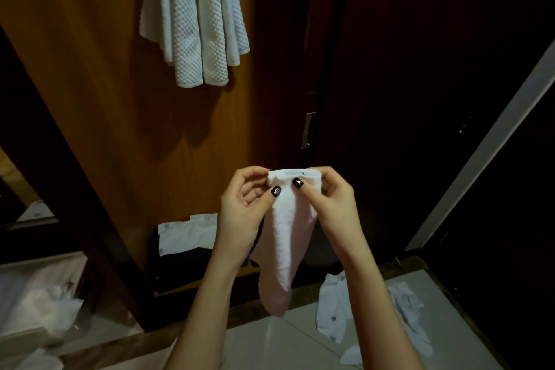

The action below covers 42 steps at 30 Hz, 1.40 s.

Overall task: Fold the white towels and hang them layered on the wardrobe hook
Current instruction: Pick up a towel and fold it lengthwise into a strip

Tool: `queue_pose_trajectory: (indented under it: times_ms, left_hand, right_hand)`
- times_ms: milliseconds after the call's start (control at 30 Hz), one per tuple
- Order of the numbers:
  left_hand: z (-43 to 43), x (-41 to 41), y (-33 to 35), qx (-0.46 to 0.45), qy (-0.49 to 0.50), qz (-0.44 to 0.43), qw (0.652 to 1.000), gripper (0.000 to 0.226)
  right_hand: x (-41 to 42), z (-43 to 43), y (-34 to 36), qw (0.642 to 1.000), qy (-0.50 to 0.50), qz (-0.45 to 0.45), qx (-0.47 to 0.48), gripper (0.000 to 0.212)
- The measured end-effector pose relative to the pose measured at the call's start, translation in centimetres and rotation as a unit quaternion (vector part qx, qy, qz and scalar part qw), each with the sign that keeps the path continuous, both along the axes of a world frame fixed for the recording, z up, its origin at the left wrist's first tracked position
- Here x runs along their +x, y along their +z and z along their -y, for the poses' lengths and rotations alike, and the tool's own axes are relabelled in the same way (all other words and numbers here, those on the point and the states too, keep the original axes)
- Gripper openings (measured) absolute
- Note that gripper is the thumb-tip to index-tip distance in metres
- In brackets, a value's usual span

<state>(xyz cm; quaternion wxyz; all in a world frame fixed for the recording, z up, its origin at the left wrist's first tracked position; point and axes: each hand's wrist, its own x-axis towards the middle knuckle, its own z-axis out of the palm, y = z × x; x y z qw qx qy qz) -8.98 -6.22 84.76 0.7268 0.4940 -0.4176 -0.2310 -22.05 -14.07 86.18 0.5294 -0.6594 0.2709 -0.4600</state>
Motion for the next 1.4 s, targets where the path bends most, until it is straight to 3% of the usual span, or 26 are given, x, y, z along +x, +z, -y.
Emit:
queue_pose_trajectory:
  times_ms: [67, 200, 333, 433, 600, 733, 867, 1000, 1067, 1133, 1200, 1267, 1300, 1400]
  left_hand:
    - [0.2, -0.1, -0.3, 0.002, 0.017, 0.013, 1.0, 0.024]
    - [0.8, 1.0, -0.8, 0.089, 0.024, 0.166, 0.982, 0.017]
    - [1.2, 1.0, -0.3, 0.067, -0.024, 0.157, 0.985, 0.021]
    - [1.4, 0.9, 0.2, 0.05, -0.05, 0.163, 0.984, 0.039]
    - [1.7, 1.4, 0.2, -0.001, -0.045, 0.203, 0.978, 0.032]
    - [2.0, 1.9, -0.3, -0.003, -0.016, 0.286, 0.958, 0.03]
    - [2.3, 1.5, -0.6, 0.041, -0.005, 0.33, 0.943, 0.046]
    - [3.1, 1.4, -1.4, 0.015, 0.035, 0.461, 0.887, 0.026]
    - [3.5, 1.2, -1.6, 0.056, 0.039, 0.449, 0.891, 0.021]
    - [3.4, 0.6, -1.4, 0.1, -0.001, 0.373, 0.923, 0.02]
    - [3.4, -0.5, -1.1, 0.14, -0.024, 0.3, 0.943, 0.052]
    - [3.6, -1.6, -1.0, 0.194, 0.0, 0.288, 0.938, 0.085]
    - [3.7, -2.1, -0.9, 0.217, 0.025, 0.295, 0.93, 0.09]
    - [4.5, -3.7, -0.9, 0.257, 0.094, 0.251, 0.928, 0.046]
  right_hand:
    - [-0.1, 1.0, 0.8, 0.999, 0.016, 0.027, 0.019, 0.014]
    - [-0.5, 3.0, 3.2, 0.995, 0.065, 0.066, 0.045, 0.024]
    - [-0.7, 4.6, 5.3, 0.989, 0.092, 0.105, 0.044, 0.022]
    - [-0.6, 5.3, 6.3, 0.986, 0.1, 0.124, 0.039, 0.026]
    - [-0.8, 6.4, 6.8, 0.984, 0.129, 0.111, 0.057, 0.022]
    - [-0.9, 7.1, 6.1, 0.982, 0.128, 0.104, 0.094, 0.021]
    - [-0.9, 7.6, 5.8, 0.979, 0.117, 0.123, 0.115, 0.018]
    - [-0.9, 7.9, 6.0, 0.981, 0.112, 0.124, 0.103, 0.019]
    - [-0.7, 7.9, 6.1, 0.982, 0.108, 0.121, 0.093, 0.02]
    - [-0.4, 7.7, 6.2, 0.984, 0.092, 0.128, 0.084, 0.025]
    - [0.0, 7.4, 6.4, 0.983, 0.071, 0.152, 0.075, 0.026]
    - [0.5, 7.1, 6.5, 0.983, 0.046, 0.17, 0.055, 0.018]
    - [0.9, 6.8, 6.5, 0.984, 0.033, 0.172, 0.042, 0.014]
    - [1.9, 5.8, 6.1, 0.987, -0.002, 0.159, -0.009, 0.011]
